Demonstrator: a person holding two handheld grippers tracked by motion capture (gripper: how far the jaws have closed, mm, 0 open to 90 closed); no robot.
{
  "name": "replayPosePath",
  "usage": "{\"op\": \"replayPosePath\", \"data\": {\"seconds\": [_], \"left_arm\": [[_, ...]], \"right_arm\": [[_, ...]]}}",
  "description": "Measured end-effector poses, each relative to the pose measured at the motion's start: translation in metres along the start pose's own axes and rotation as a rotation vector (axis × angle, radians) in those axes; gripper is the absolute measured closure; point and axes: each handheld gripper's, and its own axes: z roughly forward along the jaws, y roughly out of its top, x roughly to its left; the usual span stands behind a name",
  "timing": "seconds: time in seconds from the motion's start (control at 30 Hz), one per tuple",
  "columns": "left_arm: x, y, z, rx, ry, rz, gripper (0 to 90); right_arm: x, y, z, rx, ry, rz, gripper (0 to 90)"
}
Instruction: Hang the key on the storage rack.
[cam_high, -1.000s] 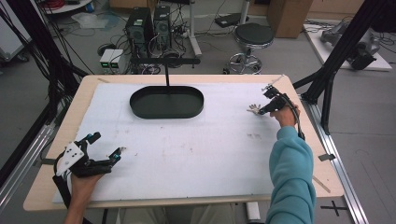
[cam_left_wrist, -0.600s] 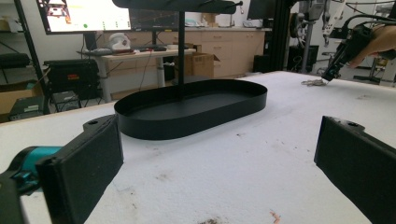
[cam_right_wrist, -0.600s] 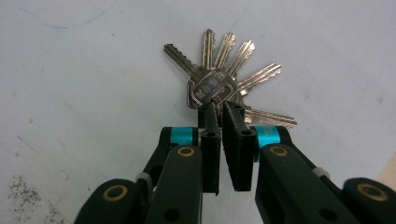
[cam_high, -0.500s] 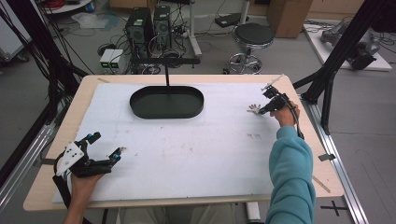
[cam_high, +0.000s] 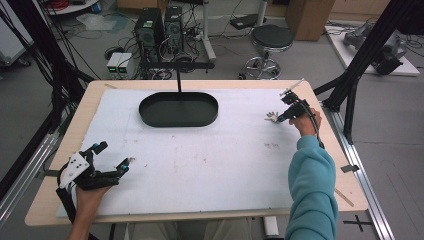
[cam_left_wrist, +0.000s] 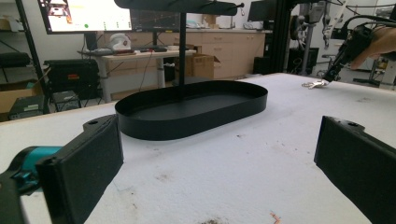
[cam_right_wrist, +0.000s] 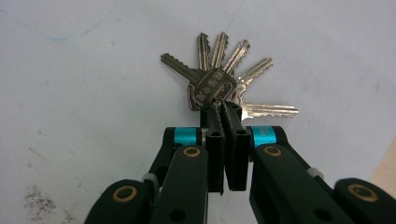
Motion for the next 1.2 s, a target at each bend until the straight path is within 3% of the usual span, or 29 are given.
{"op": "replayPosePath", "data": {"seconds": [0.23,0.27,0.37,0.43,0.47,0.53,0.57,0.63,0.67,0.73,0.8,0.87,0.97,1.07,1.13,1.2], "left_arm": [[0.001,0.0,0.0,0.001,0.024,-0.014,1.7],[0.001,0.0,0.0,-0.001,0.027,-0.016,1.7],[0.002,0.001,0.0,0.002,0.022,-0.033,1.7],[0.005,0.002,0.001,0.034,0.027,-0.026,1.7],[0.008,0.004,0.001,0.036,0.028,-0.049,1.7],[0.01,0.006,0.0,0.034,0.027,-0.067,1.7],[0.012,0.009,0.0,0.035,0.024,-0.07,1.7],[0.015,0.023,0.002,0.05,-0.014,-0.062,1.7],[0.015,0.023,0.002,0.05,-0.014,-0.062,1.7],[0.015,0.042,0.006,0.074,-0.077,-0.044,1.7],[0.015,0.049,0.007,0.077,-0.092,-0.034,1.7],[0.015,0.069,0.013,0.079,-0.136,-0.005,1.7],[0.014,0.082,0.017,0.078,-0.171,0.003,1.7],[0.012,0.099,0.024,0.082,-0.216,0.019,1.7],[0.009,0.109,0.029,0.072,-0.248,0.018,1.7],[0.006,0.119,0.034,0.08,-0.256,0.039,1.7]], "right_arm": [[0.006,0.001,-0.011,-0.056,0.033,-0.001,89.0],[0.01,0.001,-0.019,-0.093,0.047,-0.028,89.0],[0.015,0.001,-0.032,-0.155,0.071,-0.039,89.0],[0.016,0.001,-0.036,-0.174,0.075,-0.046,89.0],[0.02,-0.001,-0.045,-0.213,0.094,-0.058,89.0],[0.022,-0.002,-0.05,-0.231,0.102,-0.058,89.0],[0.027,-0.004,-0.059,-0.277,0.129,-0.067,89.0],[0.031,-0.005,-0.069,-0.329,0.16,-0.072,89.0],[0.034,-0.005,-0.073,-0.352,0.171,-0.077,89.0],[0.04,-0.006,-0.08,-0.401,0.205,-0.1,89.0],[0.044,-0.006,-0.084,-0.421,0.218,-0.11,88.9],[0.057,-0.005,-0.093,-0.486,0.269,-0.151,88.9],[0.072,-0.004,-0.102,-0.547,0.312,-0.205,88.9],[0.082,-0.003,-0.107,-0.572,0.34,-0.231,88.9],[0.095,-0.001,-0.115,-0.624,0.373,-0.285,88.9],[0.101,0.0,-0.119,-0.627,0.393,-0.287,88.9]]}}
